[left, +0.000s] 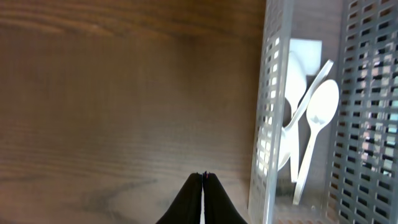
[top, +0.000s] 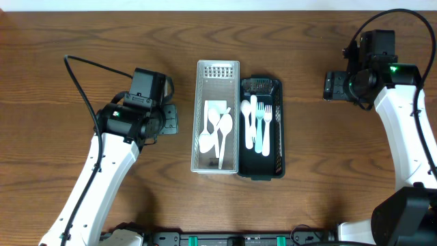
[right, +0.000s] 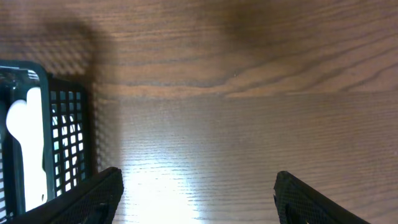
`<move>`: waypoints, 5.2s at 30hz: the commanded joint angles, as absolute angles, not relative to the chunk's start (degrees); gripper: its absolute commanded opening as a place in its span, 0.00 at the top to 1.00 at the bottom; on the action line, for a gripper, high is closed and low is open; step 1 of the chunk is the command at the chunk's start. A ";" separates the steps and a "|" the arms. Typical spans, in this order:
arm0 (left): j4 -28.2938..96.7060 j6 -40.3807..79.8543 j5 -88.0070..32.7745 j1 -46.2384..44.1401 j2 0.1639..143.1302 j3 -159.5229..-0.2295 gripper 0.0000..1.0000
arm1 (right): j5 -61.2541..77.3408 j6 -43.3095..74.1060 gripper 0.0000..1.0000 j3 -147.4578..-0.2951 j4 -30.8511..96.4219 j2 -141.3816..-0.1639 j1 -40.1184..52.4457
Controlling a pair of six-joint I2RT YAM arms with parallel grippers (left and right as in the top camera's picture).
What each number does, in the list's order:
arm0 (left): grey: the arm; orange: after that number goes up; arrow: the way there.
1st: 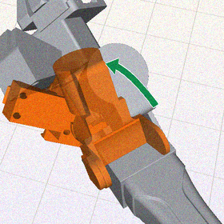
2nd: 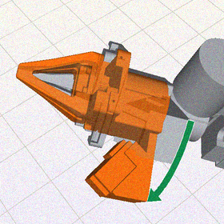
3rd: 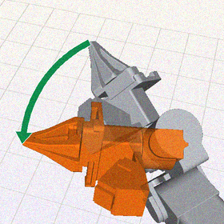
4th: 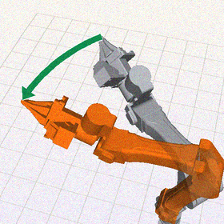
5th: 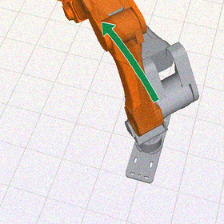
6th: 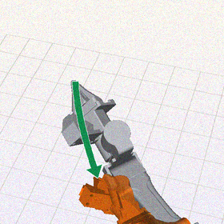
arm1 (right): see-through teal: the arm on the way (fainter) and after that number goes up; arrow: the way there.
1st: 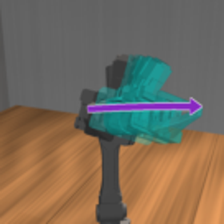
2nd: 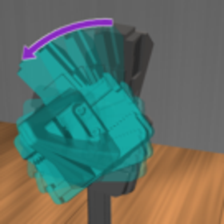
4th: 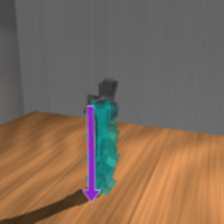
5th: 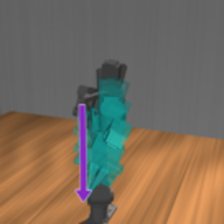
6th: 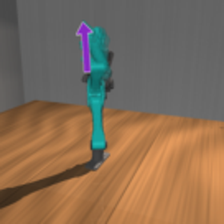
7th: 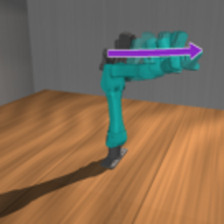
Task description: Pack container
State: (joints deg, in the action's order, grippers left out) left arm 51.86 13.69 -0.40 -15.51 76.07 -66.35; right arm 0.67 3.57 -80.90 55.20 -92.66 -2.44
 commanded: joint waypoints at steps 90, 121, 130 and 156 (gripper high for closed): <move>31.40 4.51 12.71 -4.91 78.30 -66.83 0.02 | -1.45 -2.98 0.01 -80.75 38.44 -89.45 3.66; 48.80 4.73 12.71 -8.45 19.35 -38.79 0.02 | -11.79 9.61 0.01 -38.81 46.52 -28.47 14.44; 58.94 4.73 12.71 -8.45 19.35 -38.79 0.02 | -11.79 9.61 0.01 -38.57 51.07 -28.49 14.44; 59.55 4.73 12.71 -8.45 19.35 -38.79 0.02 | -3.92 7.62 0.01 -23.70 42.17 0.10 1.98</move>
